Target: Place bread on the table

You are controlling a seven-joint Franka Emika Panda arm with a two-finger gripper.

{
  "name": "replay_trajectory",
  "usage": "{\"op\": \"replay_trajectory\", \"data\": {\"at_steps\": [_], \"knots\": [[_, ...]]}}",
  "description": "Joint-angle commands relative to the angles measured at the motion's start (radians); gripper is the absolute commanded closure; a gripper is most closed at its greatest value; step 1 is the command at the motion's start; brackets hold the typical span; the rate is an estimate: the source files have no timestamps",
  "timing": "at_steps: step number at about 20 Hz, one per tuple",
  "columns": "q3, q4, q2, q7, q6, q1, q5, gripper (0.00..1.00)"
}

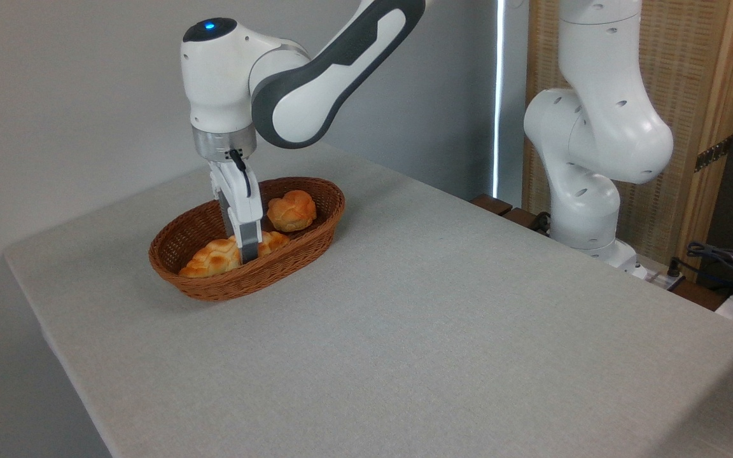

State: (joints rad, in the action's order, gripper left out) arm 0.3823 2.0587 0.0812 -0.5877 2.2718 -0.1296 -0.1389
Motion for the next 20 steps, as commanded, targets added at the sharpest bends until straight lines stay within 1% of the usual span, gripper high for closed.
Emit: {"op": "replay_trajectory", "data": {"at_steps": [1,11,13,16,17,20], "knots": [[-0.003,-0.011,0.018,0.006,0.029,-0.004,0.013,0.71],[-0.011,-0.029,0.006,0.017,0.009,0.001,0.007,0.72],[-0.014,-0.060,0.000,0.017,-0.047,0.005,0.002,0.72],[-0.045,-0.168,0.005,0.020,-0.229,0.007,-0.004,0.71],[-0.055,-0.199,0.005,0.019,-0.280,0.007,-0.016,0.71],[-0.108,-0.255,0.005,0.016,-0.365,0.007,-0.068,0.70]]}}
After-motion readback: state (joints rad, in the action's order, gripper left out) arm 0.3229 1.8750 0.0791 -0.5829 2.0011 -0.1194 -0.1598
